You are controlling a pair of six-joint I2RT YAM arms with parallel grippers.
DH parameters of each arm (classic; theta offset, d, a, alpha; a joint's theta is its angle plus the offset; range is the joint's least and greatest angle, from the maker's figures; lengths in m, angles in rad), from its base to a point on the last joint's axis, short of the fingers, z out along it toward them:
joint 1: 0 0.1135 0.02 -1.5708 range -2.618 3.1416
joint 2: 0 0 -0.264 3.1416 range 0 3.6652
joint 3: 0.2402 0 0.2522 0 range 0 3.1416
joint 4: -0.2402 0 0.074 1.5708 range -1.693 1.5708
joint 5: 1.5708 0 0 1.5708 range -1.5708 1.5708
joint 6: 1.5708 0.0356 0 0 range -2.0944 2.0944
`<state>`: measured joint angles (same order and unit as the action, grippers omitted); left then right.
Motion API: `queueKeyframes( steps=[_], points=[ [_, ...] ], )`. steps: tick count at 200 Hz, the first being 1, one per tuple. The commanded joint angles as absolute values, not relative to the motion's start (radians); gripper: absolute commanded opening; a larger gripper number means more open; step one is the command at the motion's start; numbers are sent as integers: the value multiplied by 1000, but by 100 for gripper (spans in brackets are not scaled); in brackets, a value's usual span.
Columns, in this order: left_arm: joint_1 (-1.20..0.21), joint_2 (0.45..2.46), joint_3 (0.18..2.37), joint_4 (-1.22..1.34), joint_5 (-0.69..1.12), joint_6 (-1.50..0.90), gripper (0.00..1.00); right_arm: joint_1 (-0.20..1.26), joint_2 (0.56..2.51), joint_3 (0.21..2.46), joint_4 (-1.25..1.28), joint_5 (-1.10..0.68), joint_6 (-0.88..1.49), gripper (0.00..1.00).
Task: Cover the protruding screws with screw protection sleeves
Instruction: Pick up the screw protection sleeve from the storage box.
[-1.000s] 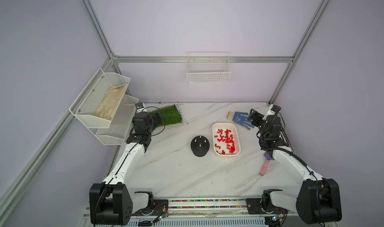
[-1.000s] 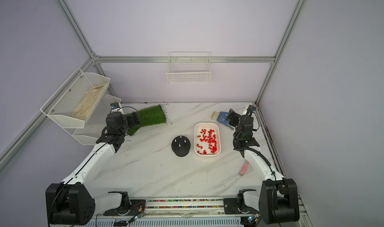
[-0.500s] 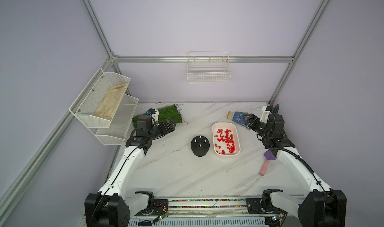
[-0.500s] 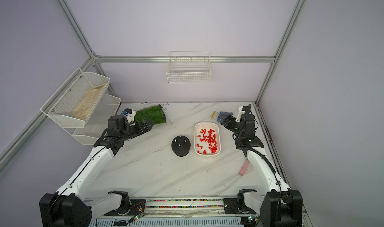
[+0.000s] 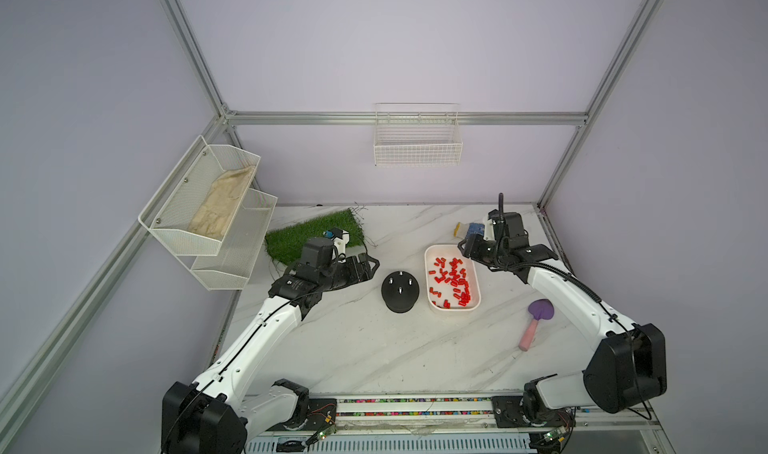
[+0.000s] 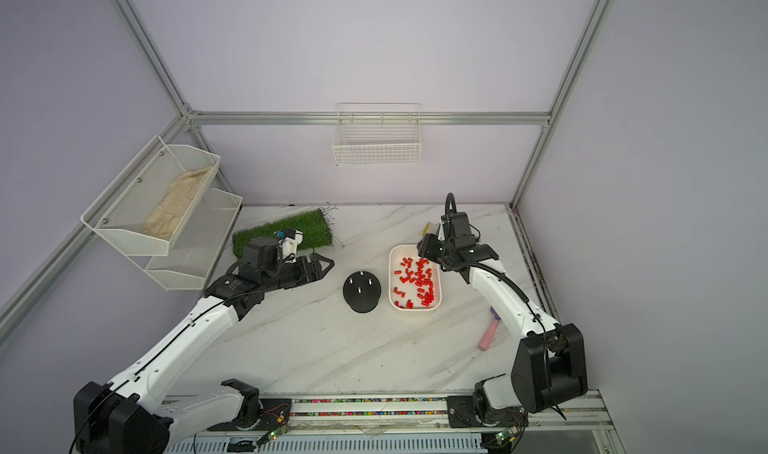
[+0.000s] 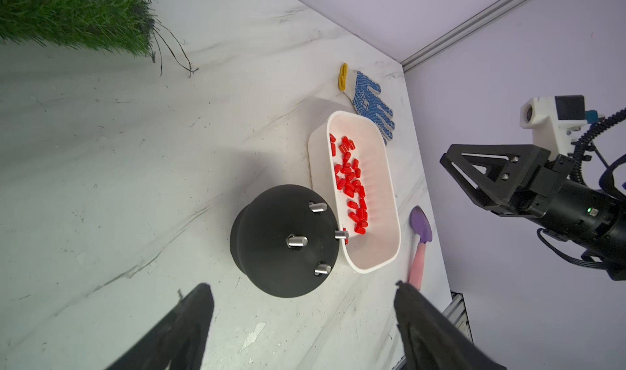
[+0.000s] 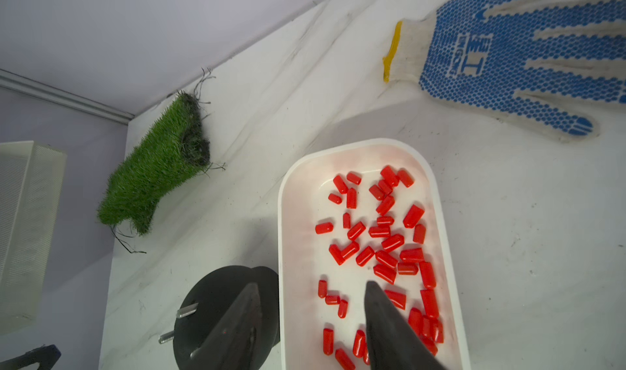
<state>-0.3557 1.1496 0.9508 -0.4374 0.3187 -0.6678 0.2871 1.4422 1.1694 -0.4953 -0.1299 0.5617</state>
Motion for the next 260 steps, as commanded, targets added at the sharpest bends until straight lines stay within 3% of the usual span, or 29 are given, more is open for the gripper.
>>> queueKeyframes(
  steps=[1, 89, 166, 260],
  points=[
    [-383, 1140, 963, -434, 257, -688, 83, 343, 1472, 1192, -604, -22, 574, 49],
    [-471, 1182, 991, -434, 256, -695, 81, 419, 1711, 1254, -547, -36, 556, 33],
    [-478, 1172, 985, -442, 252, -712, 82, 418, 1967, 1529, -746, -64, 393, 32],
    [-479, 1177, 984, -451, 251, -716, 83, 419, 2075, 1640, -860, -109, 288, 32]
  ],
)
